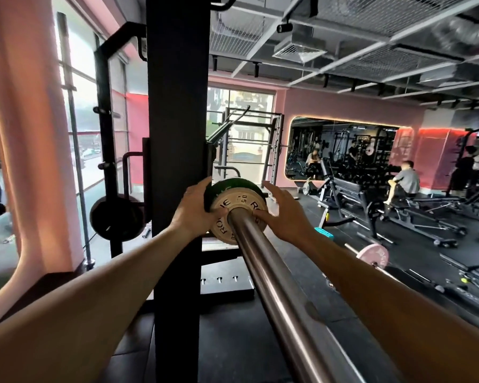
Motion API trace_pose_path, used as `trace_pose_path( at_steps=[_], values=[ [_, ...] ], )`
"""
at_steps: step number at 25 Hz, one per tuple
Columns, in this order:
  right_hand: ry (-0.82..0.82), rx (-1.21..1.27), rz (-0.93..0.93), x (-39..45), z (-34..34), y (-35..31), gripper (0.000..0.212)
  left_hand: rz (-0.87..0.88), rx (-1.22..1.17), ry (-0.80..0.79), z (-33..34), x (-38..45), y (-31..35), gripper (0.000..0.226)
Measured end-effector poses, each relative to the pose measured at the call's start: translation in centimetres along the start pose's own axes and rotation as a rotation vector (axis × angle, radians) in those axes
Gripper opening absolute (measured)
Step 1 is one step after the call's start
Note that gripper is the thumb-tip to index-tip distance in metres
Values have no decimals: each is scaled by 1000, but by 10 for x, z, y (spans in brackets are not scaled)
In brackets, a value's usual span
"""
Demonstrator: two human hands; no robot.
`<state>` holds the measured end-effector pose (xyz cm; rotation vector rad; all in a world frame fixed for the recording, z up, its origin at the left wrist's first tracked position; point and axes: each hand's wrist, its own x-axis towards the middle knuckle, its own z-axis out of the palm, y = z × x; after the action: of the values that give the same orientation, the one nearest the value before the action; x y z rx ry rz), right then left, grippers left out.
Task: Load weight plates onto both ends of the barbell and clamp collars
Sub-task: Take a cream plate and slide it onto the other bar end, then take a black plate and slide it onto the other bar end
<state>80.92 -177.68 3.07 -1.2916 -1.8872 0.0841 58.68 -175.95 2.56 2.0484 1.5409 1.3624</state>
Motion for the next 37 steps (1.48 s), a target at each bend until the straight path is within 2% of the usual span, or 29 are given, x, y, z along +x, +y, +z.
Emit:
trace_pose_path(
  at_steps=[4,8,12,15,18,21,23,30,37],
  values=[
    [-18,37,7,24,17,8,62,23,-39,1,10,22,-19,57],
    [-13,5,54,22,10,4,57,29,-39,2,9,21,-18,56],
    [13,-18,103,-1,-23,-19,42,-52,-48,-31,-7,6,0,55],
    [3,-41,97,-33,-65,-52,41,-18,-49,5,-38,-25,23,32],
    [-1,-83,80,-72,-100,-94,32,37,-76,13,-73,-74,52,15],
    [-8,-9,62,-112,-115,-143,24,57,-99,6,-111,-129,75,8],
    [-26,39,21,-136,-115,-181,20,25,-75,3,-142,-168,84,12],
    [-164,168,39,-189,-65,-286,16,-34,71,21,-265,-256,77,20],
    [-313,204,-11,-188,41,-376,20,-150,126,62,-378,-300,-20,20]
  ],
)
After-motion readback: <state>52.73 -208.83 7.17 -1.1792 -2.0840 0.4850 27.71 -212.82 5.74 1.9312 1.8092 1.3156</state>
